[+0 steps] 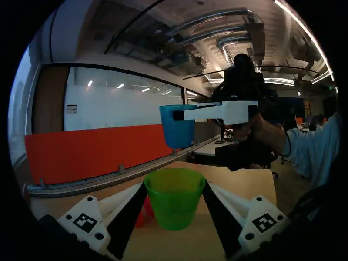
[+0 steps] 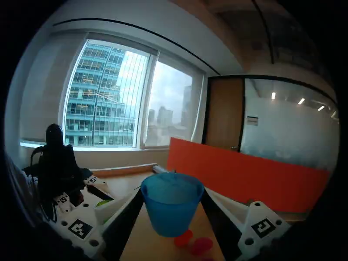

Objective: Pour water

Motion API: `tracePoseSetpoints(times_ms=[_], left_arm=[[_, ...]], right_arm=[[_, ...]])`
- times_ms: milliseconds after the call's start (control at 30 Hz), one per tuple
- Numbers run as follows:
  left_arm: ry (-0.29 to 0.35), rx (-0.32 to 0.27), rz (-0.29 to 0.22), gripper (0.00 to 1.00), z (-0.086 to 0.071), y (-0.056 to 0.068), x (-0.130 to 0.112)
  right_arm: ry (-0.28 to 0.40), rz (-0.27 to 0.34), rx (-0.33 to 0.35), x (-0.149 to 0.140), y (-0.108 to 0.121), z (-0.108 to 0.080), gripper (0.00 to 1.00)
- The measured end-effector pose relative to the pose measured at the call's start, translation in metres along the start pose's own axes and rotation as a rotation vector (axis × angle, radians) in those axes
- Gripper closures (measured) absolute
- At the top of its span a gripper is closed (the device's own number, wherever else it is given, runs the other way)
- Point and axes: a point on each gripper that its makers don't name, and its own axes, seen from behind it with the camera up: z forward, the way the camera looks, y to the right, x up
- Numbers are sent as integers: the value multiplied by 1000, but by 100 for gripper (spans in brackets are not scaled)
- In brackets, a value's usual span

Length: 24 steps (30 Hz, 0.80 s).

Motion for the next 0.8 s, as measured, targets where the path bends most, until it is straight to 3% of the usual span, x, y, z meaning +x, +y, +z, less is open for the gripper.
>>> tracePoseSetpoints(times_ms=[800], left_arm=[[-40,61,7,13,-14,-31,-8]], right_arm=[[-30,49,-24,-47,21,-28,9]])
